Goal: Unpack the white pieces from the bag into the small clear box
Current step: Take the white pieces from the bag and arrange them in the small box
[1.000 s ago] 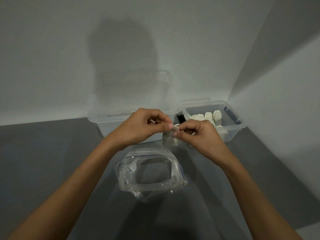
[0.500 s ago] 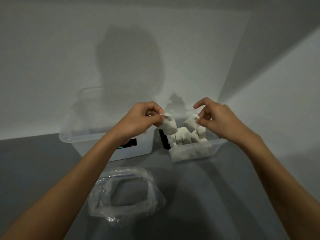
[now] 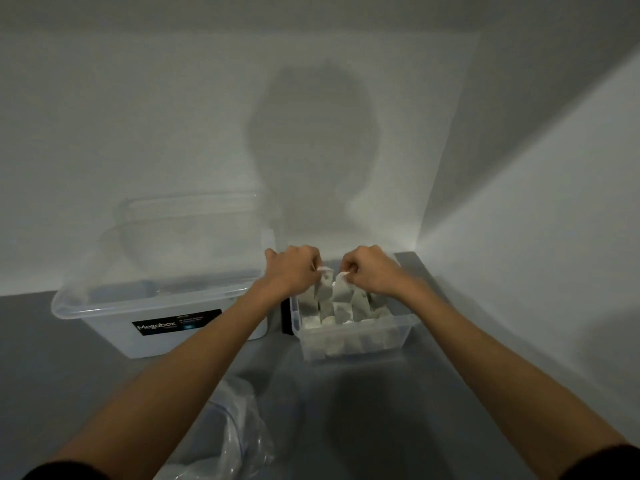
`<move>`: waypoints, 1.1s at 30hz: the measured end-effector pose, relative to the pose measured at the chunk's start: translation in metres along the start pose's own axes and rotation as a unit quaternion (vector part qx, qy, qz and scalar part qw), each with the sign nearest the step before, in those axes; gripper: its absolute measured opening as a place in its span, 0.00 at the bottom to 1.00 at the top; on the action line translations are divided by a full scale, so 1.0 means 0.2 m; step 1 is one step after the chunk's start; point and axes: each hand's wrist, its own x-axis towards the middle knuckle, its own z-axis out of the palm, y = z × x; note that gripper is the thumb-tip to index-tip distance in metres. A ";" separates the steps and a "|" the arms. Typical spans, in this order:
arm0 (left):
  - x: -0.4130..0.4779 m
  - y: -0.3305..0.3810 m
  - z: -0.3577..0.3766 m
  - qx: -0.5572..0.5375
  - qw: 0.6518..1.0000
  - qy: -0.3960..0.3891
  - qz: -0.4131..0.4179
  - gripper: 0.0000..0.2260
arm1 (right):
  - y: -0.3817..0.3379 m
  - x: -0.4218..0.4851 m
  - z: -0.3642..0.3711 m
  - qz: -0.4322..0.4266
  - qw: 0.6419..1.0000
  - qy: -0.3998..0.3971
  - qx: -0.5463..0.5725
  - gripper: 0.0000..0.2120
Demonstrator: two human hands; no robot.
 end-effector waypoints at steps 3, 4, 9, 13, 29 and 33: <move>0.06 0.01 0.13 0.106 0.994 -0.023 -0.015 0.06 | 0.03 0.08 0.13 0.014 0.998 -0.053 0.008 0.12; 0.07 0.00 0.17 0.128 0.991 -0.036 -0.017 0.07 | 0.04 0.10 0.16 0.020 0.997 -0.070 0.011 0.12; 0.10 -0.03 0.28 0.224 0.972 -0.075 0.001 0.06 | 0.07 0.20 0.28 0.033 0.994 -0.106 0.007 0.11; 0.09 -0.03 0.32 0.260 0.963 -0.067 0.001 0.05 | 0.07 0.24 0.34 0.034 0.994 -0.104 -0.016 0.10; 0.05 0.01 0.32 0.275 0.961 -0.032 0.002 0.10 | 0.06 0.21 0.37 -0.006 0.996 -0.042 -0.084 0.12; 0.03 -0.02 0.30 0.229 0.973 0.007 0.016 0.09 | 0.06 0.19 0.31 -0.010 0.996 -0.021 -0.082 0.13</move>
